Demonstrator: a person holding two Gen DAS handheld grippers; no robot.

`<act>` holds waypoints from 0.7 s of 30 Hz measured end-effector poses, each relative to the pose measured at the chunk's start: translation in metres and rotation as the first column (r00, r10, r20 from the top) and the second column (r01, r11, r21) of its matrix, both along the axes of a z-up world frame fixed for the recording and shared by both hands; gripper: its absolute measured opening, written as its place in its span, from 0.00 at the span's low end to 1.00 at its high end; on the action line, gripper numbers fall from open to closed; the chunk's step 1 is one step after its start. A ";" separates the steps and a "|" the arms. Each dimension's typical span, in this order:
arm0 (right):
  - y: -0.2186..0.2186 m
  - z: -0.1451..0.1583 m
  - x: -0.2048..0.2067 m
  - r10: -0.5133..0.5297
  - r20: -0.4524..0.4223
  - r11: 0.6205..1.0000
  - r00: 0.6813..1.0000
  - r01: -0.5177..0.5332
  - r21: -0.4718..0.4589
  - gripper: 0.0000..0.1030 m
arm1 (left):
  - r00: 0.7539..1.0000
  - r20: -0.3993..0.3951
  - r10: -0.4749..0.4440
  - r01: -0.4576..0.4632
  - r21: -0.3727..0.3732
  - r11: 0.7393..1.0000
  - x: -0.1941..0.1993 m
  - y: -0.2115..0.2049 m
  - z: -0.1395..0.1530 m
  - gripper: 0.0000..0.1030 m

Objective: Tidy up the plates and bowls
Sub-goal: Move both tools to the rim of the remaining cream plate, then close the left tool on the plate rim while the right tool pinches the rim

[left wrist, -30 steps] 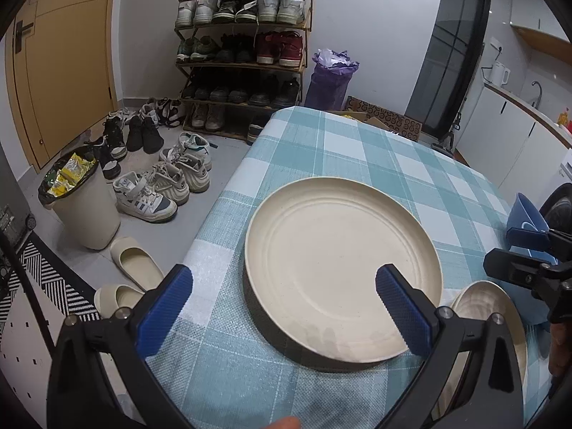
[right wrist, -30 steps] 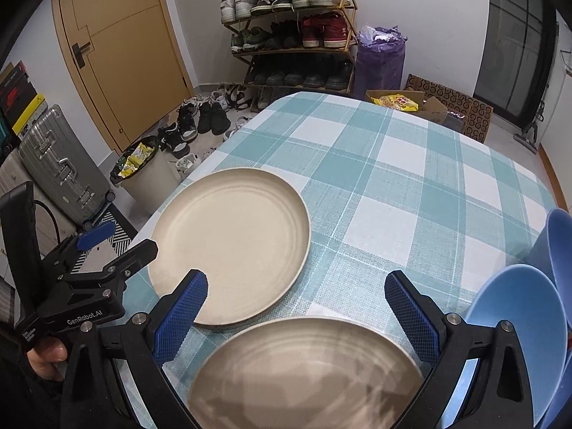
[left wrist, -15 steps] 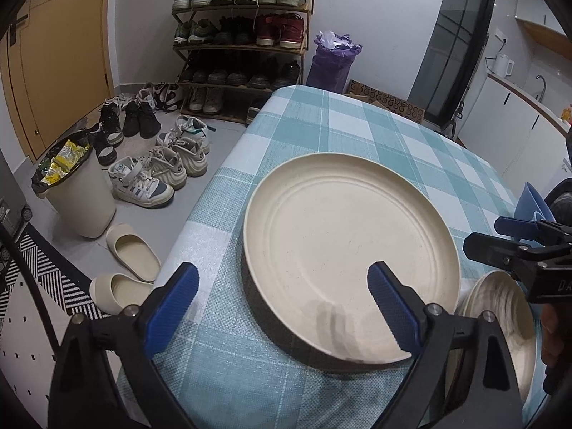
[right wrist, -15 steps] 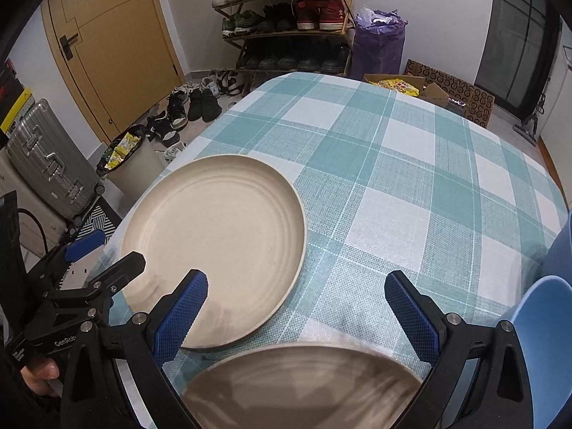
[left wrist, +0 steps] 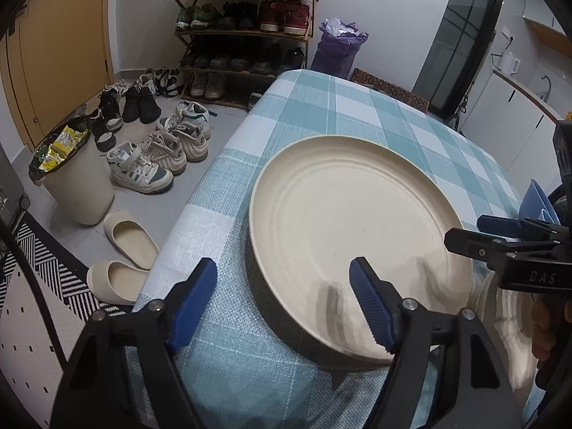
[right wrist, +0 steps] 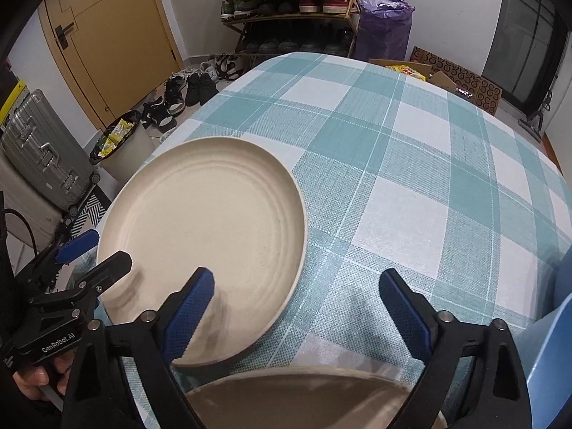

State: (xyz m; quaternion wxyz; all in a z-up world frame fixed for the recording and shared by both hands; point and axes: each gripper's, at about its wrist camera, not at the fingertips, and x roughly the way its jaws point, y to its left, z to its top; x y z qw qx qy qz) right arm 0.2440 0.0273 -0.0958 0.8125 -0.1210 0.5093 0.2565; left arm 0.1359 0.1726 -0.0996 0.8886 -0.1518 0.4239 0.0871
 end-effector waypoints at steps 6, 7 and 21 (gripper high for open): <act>0.003 -0.011 0.005 0.010 -0.036 1.000 0.999 -0.010 -0.006 0.73 | 1.000 -0.011 0.000 0.000 -0.009 1.000 0.002 0.002 -0.004 0.68; 0.004 -0.012 0.005 0.012 -0.040 1.000 0.999 -0.012 -0.007 0.71 | 1.000 -0.013 -0.004 0.004 -0.011 1.000 0.002 0.002 -0.004 0.67; 0.013 -0.021 0.005 0.047 -0.059 0.999 0.997 -0.047 -0.008 0.50 | 1.000 -0.011 -0.009 0.009 0.002 1.000 0.003 0.001 -0.005 0.57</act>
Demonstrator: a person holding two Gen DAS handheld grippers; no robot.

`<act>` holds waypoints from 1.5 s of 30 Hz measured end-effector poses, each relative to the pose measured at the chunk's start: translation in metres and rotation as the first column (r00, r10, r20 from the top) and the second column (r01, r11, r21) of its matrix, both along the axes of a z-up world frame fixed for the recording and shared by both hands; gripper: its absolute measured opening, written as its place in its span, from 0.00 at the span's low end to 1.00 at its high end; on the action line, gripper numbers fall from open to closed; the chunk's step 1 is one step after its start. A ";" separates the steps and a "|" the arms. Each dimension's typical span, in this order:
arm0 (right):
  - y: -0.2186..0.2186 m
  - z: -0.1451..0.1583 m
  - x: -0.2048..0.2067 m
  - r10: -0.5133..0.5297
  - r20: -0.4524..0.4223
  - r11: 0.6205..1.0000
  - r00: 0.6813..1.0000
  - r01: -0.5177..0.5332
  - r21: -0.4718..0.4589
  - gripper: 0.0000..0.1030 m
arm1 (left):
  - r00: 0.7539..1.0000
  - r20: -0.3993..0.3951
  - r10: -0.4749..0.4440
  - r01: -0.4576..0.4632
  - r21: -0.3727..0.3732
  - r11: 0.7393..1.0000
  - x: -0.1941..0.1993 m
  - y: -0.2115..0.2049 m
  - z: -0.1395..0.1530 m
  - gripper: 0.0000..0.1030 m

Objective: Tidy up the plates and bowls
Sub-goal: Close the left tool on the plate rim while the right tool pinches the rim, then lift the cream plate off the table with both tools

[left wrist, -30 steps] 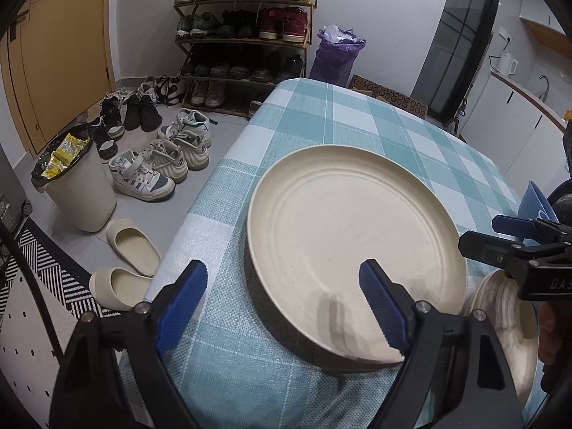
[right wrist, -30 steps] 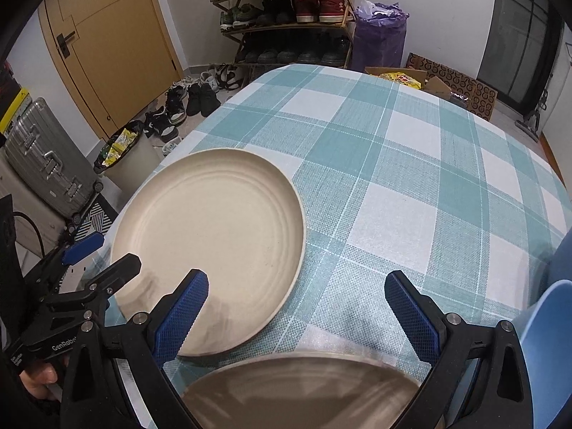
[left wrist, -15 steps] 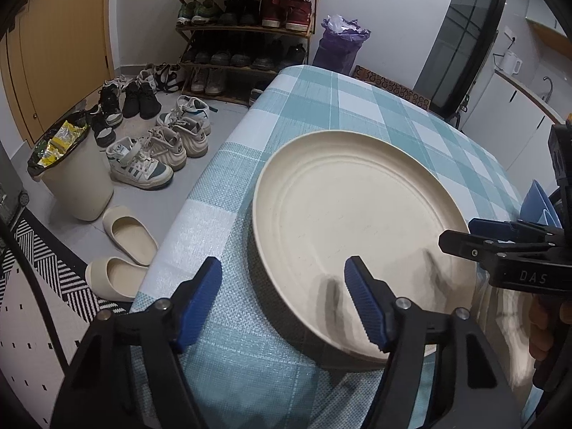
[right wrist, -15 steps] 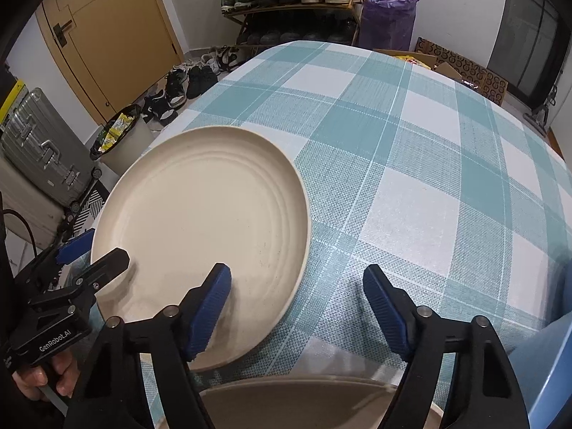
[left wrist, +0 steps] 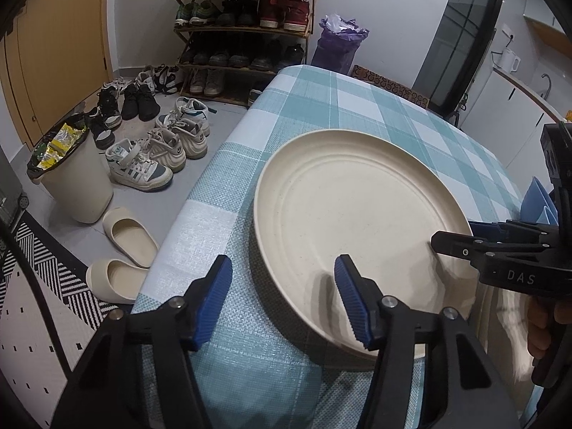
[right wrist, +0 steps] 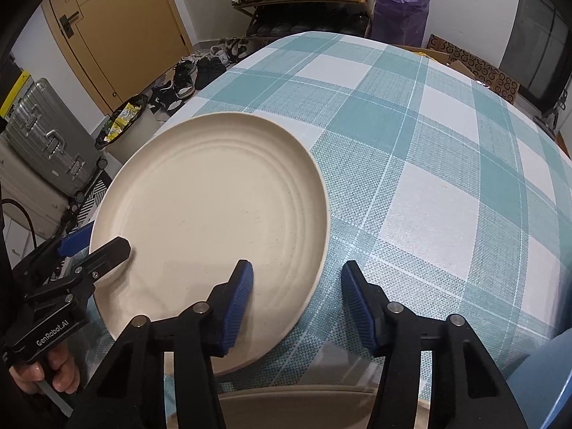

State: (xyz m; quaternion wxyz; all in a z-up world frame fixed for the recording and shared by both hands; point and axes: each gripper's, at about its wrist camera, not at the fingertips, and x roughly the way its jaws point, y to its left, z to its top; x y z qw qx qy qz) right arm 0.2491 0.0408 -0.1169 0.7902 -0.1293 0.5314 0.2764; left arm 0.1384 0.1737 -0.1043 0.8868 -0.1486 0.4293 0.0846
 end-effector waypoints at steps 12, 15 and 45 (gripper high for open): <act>0.000 0.001 -0.002 0.004 0.013 1.000 1.000 -0.004 -0.005 0.36 | 1.000 0.000 -0.003 0.003 0.003 1.000 -0.002 0.004 0.000 0.42; 0.001 0.001 -0.004 0.011 0.016 1.000 1.000 -0.011 -0.006 0.31 | 1.000 0.002 -0.013 0.013 0.000 1.000 -0.002 0.003 0.000 0.36; -0.004 0.021 -0.023 0.012 0.128 1.000 0.992 -0.011 -0.008 0.21 | 0.998 0.063 -0.033 0.031 0.027 0.999 -0.012 -0.008 0.019 0.24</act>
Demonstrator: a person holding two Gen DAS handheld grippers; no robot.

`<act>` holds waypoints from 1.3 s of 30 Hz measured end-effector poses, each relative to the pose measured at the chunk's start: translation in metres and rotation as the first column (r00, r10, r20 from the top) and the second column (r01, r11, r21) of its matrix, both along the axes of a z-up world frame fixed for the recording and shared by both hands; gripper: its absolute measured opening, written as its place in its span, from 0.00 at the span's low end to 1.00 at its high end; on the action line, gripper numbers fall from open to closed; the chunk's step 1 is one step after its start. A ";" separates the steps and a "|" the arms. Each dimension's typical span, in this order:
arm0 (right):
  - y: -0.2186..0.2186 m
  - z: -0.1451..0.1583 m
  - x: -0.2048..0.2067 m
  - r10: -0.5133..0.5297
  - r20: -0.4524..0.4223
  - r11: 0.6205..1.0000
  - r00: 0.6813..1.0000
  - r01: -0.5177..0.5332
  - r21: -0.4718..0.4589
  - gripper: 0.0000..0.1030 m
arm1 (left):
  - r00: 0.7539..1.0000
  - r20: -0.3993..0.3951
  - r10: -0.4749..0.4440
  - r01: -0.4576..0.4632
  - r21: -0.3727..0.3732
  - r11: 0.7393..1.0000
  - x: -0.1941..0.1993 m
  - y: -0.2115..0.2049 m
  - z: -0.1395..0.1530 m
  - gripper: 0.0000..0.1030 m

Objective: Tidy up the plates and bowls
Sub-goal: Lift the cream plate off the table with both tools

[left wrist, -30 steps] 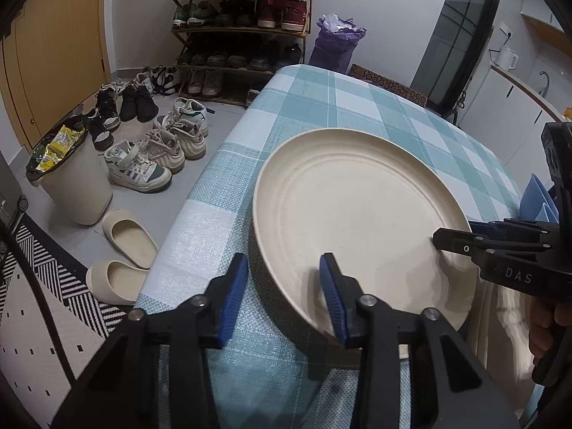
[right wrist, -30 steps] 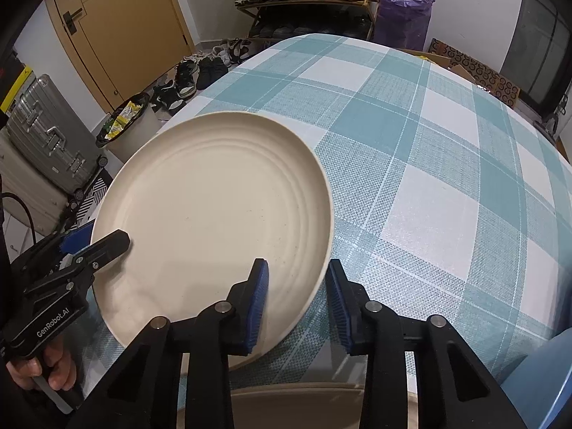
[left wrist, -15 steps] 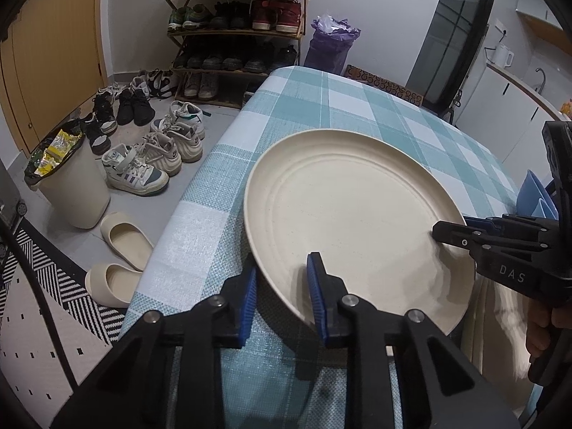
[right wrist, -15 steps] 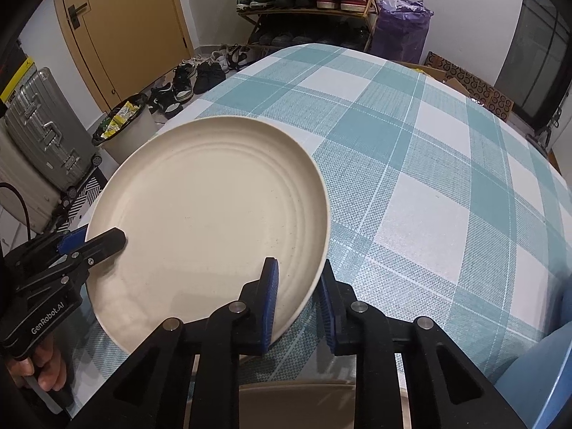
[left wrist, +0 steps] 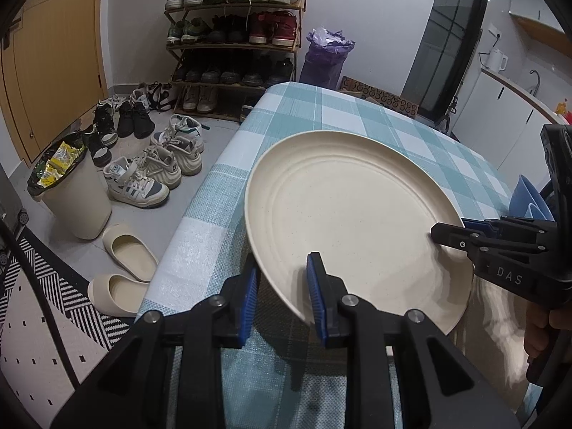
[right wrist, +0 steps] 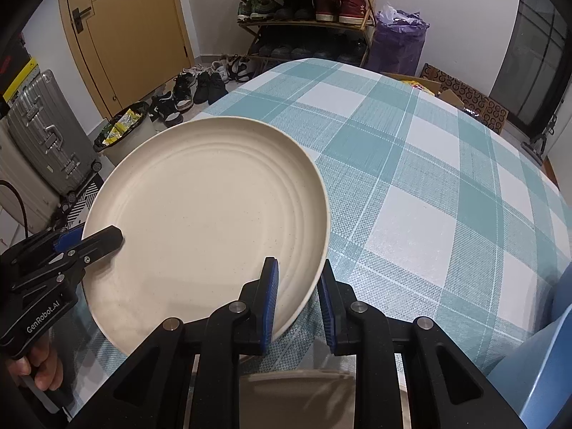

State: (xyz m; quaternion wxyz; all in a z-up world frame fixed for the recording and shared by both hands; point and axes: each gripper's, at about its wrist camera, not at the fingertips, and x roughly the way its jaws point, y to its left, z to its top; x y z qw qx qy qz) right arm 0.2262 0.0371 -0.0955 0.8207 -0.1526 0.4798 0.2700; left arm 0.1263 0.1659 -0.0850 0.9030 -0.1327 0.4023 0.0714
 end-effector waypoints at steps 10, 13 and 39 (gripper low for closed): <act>-0.011 0.019 -0.011 -0.015 0.028 1.000 1.000 0.014 0.012 0.21 | 0.999 0.032 -0.027 0.027 0.012 1.000 -0.006 -0.011 0.015 0.24; -0.015 0.025 -0.014 -0.023 0.037 1.000 0.999 0.023 0.014 0.21 | 0.998 0.042 -0.037 0.037 0.017 0.999 -0.008 -0.015 0.020 0.24; -0.074 0.042 -0.046 -0.101 0.047 0.995 0.994 0.100 0.024 0.21 | 0.988 0.048 -0.147 0.144 0.058 0.988 -0.022 -0.065 0.032 0.24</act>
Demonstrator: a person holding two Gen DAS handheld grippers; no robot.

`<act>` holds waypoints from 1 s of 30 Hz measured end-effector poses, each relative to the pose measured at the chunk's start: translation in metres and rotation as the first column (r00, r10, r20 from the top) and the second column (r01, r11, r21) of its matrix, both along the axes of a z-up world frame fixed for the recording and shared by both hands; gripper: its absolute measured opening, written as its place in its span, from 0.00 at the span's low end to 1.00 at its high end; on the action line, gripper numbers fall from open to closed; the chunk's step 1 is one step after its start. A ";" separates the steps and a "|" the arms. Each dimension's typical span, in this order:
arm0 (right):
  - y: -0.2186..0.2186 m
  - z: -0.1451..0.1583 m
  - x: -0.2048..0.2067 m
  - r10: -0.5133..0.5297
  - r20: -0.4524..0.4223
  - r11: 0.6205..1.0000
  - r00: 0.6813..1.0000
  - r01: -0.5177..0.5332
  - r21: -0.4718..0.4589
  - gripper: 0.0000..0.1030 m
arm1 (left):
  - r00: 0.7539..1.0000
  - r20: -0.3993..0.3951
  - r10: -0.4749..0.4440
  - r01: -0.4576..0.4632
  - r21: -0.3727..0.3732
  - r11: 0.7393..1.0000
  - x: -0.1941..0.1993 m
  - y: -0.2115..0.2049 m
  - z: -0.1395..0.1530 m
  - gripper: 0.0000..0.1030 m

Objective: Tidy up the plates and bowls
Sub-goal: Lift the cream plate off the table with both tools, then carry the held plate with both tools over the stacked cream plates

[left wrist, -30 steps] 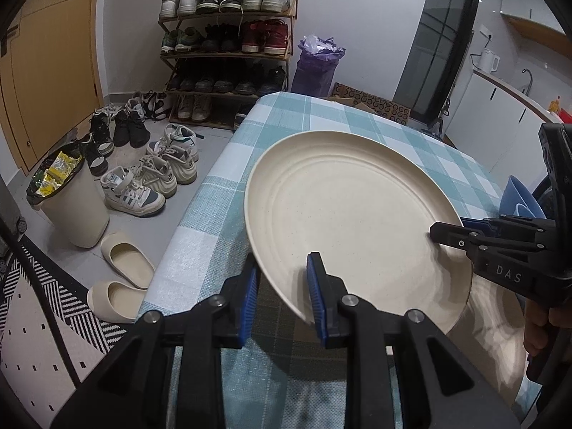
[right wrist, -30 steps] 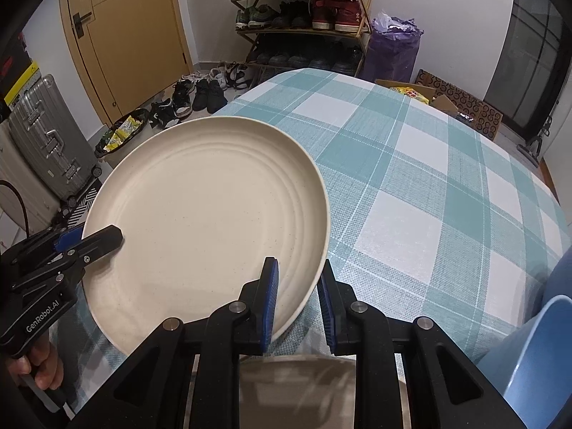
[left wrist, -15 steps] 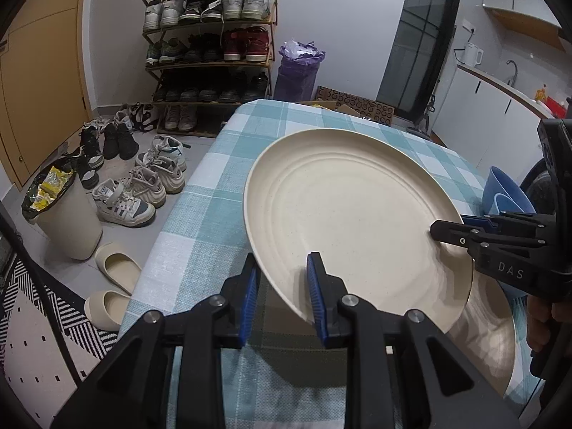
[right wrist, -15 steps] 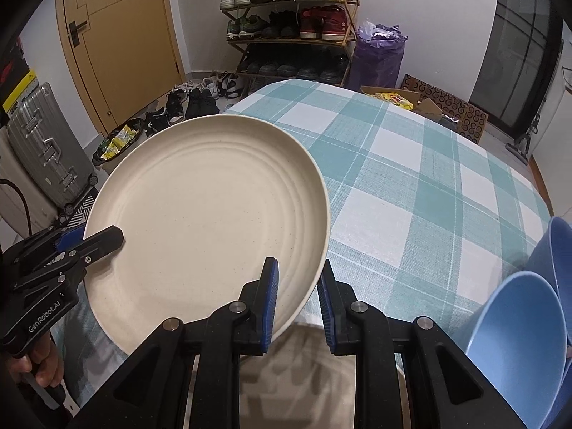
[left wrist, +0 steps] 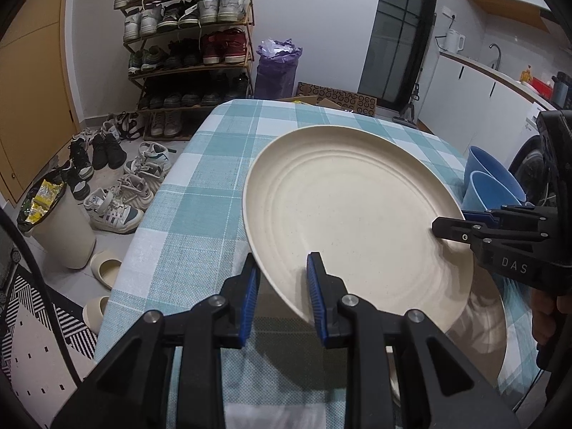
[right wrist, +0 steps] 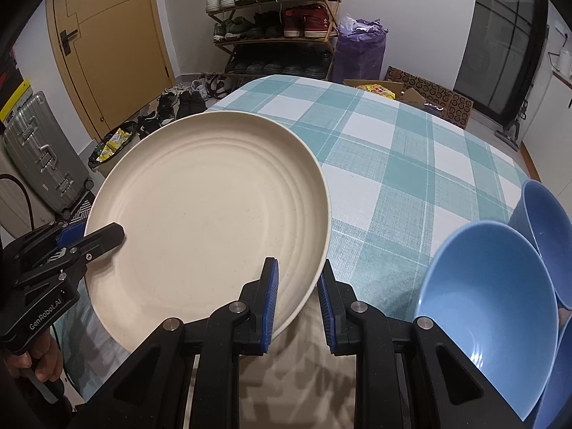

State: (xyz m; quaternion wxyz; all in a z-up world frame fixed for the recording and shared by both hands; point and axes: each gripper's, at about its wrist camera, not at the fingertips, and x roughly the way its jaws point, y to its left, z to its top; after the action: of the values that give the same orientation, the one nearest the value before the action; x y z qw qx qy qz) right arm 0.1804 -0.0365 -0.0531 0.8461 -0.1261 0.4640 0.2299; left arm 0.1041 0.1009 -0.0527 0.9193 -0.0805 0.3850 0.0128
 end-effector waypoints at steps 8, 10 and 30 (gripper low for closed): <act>-0.011 0.001 -0.010 -0.019 -0.003 1.000 1.000 0.019 -0.002 0.21 | 1.000 0.001 -0.017 0.017 0.009 1.000 -0.007 -0.010 0.003 0.24; -0.014 0.002 -0.013 -0.023 -0.005 1.000 1.000 0.023 0.000 0.21 | 1.000 0.000 -0.021 0.021 0.013 1.000 -0.009 -0.012 0.002 0.24; -0.039 0.002 -0.053 -0.054 0.011 0.998 0.999 0.054 -0.023 0.21 | 0.997 -0.019 -0.068 0.069 0.043 0.997 -0.040 -0.043 -0.005 0.25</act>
State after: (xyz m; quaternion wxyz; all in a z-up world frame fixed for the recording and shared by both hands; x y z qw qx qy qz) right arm 0.1278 -0.0756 -0.0512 0.8528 -0.1247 0.4656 0.2009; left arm 0.0643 0.0581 -0.0573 0.9174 -0.0471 0.3951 -0.0098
